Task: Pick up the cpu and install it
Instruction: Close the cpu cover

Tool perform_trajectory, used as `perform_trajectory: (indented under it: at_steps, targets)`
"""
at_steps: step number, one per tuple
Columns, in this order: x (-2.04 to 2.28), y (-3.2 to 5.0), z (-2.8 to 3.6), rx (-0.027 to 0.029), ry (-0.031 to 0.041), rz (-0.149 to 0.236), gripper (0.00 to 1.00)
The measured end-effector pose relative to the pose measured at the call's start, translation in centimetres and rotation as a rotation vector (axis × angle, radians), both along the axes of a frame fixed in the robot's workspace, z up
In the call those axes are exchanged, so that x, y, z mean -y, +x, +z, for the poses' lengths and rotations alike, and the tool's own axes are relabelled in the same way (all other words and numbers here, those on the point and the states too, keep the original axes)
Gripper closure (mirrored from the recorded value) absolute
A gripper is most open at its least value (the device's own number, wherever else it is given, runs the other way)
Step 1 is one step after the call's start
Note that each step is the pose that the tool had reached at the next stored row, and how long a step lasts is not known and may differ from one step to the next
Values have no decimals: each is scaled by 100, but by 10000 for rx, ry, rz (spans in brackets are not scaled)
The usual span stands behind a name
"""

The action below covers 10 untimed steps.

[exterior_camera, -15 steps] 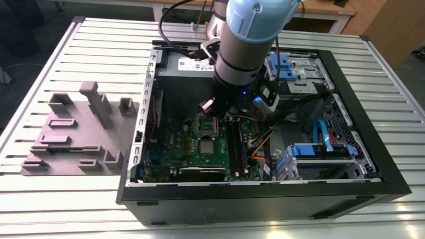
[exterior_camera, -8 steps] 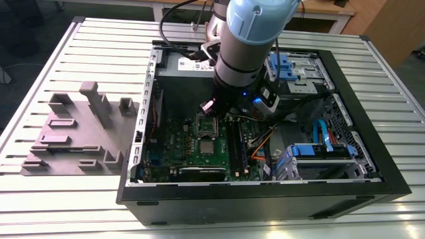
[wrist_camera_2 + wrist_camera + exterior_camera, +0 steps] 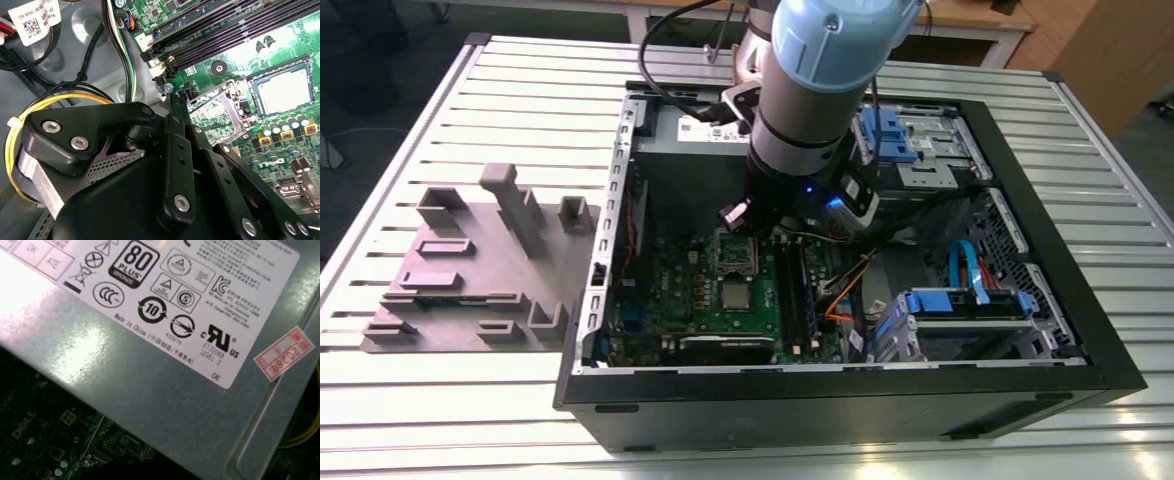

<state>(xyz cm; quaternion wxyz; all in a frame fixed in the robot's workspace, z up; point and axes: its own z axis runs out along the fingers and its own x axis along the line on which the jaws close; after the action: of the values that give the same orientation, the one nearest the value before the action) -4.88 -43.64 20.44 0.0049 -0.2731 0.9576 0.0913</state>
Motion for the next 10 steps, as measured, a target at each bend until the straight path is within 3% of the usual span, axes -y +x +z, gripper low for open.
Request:
perform_trajectory:
  at_steps: [10]
  targets:
    - [43, -6, 76, 0, 1, 0, 90]
